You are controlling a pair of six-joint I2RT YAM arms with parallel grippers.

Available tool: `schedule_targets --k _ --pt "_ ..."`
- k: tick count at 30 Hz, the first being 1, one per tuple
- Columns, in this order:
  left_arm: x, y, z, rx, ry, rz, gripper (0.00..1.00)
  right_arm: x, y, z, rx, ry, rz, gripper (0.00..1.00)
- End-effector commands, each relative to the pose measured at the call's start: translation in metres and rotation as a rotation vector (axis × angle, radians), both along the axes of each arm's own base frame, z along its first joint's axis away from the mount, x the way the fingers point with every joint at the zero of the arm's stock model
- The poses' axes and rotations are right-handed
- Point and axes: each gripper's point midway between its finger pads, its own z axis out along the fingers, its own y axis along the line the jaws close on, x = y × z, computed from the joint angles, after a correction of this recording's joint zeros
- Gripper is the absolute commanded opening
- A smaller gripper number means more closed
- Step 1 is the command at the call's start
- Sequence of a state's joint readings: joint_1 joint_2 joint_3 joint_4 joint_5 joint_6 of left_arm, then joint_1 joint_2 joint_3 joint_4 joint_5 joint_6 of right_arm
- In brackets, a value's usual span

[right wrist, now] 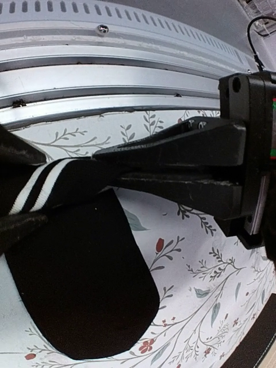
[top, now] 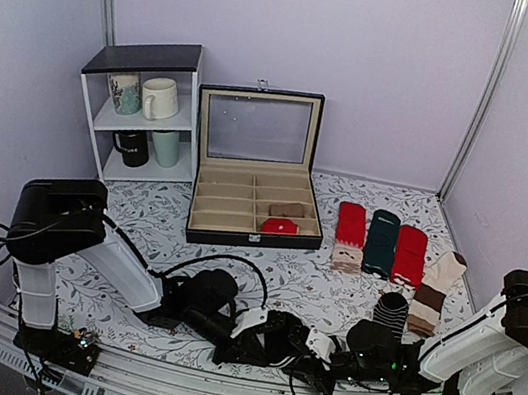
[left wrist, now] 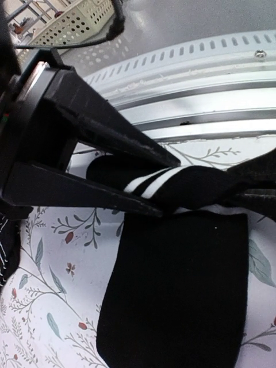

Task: Roll the socks
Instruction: Roll a pair of socks at the center of the board.

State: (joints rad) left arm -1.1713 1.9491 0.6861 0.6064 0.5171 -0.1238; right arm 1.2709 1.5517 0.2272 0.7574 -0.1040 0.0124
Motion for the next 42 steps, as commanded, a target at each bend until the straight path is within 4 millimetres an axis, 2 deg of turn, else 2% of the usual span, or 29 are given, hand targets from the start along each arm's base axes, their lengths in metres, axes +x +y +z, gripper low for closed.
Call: schedule_targets --k 1,3,7,10,11,13,17,20,23,29,36,42 --pt "-0.018 0.085 -0.099 0.441 0.116 0.060 0.00 0.002 -0.004 0.002 0.006 0.032 -0.052 0.19" --pt "-0.017 0.083 -0.099 0.438 0.114 0.058 0.00 0.002 -0.004 0.002 -0.003 0.043 -0.061 0.14" --pt "-0.013 0.077 -0.098 0.430 0.101 0.061 0.00 0.002 -0.010 -0.010 -0.041 0.093 -0.097 0.13" --pt "0.000 0.069 -0.086 0.382 0.038 0.104 0.00 0.000 -0.015 -0.021 -0.064 0.164 -0.132 0.12" --pt "0.006 0.066 -0.078 0.354 0.003 0.125 0.03 -0.001 -0.017 -0.025 -0.070 0.187 -0.138 0.12" --pt "0.022 0.054 -0.047 0.258 -0.099 0.172 0.19 -0.003 -0.021 -0.032 -0.084 0.238 -0.162 0.12" --pt "0.040 0.041 0.020 0.073 -0.363 0.226 0.22 -0.003 -0.027 -0.040 -0.089 0.346 -0.210 0.12" --pt "0.034 0.036 0.058 -0.057 -0.550 0.182 0.28 -0.008 -0.028 -0.041 -0.084 0.442 -0.224 0.12" --pt "0.018 0.032 0.075 -0.141 -0.677 0.110 0.26 -0.012 -0.031 -0.045 -0.097 0.531 -0.251 0.12" --pt "0.001 0.016 0.069 -0.210 -0.755 0.062 0.29 -0.027 -0.042 -0.061 -0.152 0.727 -0.320 0.12" --pt "-0.008 -0.012 0.050 -0.195 -0.840 0.026 0.29 -0.033 -0.053 -0.072 -0.192 0.817 -0.380 0.12" --pt "-0.003 -0.009 0.043 -0.186 -0.846 0.054 0.33 -0.034 -0.054 -0.072 -0.195 0.815 -0.378 0.12"
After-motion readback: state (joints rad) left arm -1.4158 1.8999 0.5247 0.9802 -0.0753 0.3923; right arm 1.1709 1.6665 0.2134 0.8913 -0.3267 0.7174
